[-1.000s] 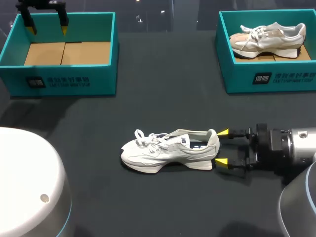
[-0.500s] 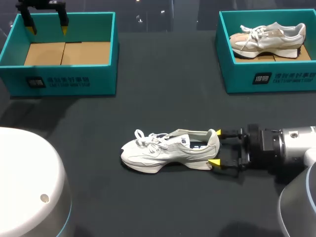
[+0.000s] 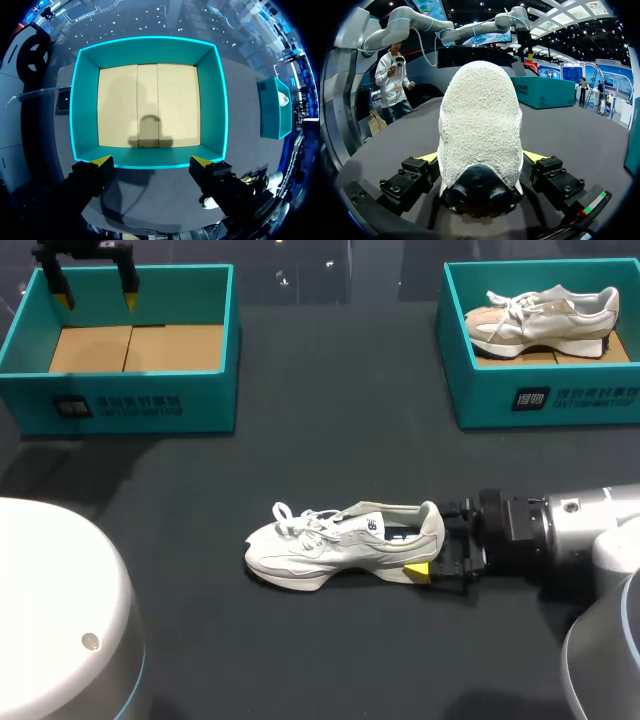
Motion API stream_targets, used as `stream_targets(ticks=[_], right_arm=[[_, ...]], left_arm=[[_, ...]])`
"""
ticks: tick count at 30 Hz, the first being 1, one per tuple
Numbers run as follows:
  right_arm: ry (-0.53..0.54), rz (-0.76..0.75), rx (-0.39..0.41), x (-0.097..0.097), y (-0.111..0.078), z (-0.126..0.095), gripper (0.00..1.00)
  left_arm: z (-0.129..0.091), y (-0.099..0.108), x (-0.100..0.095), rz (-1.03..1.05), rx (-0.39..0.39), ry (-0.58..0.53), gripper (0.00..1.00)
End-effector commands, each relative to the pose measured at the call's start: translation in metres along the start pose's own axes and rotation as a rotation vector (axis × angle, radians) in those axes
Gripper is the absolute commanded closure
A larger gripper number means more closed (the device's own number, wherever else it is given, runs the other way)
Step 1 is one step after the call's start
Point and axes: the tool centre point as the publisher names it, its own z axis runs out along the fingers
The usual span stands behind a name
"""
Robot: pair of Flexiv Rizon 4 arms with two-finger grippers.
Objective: Take the shoe out of the shoebox, open the shoe tongue, remove and reinsert the insole, then place the shoe into the shoebox
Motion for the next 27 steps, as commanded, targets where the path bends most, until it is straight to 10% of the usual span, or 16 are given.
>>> stream_targets(ticks=[1,13,15,17,27], right_arm=[[0.010,0.000,0.007,-0.002,-0.001,0.013,0.00],[0.032,-0.010,0.014,0.004,0.000,0.025,0.00],[0.034,-0.014,0.014,0.004,0.000,0.026,0.64],[0.034,-0.016,0.014,0.004,0.000,0.027,1.00],[0.056,-0.033,0.022,-0.001,0.003,0.019,1.00]], left_arm=[[0.000,0.000,0.000,0.000,-0.001,-0.001,0.00],[0.000,0.000,0.000,0.000,-0.001,-0.001,0.00],[0.000,0.000,0.000,0.000,-0.001,-0.001,0.00],[0.000,0.000,0.000,0.000,-0.001,-0.001,0.00],[0.000,0.000,0.000,0.000,-0.001,-0.001,0.00]])
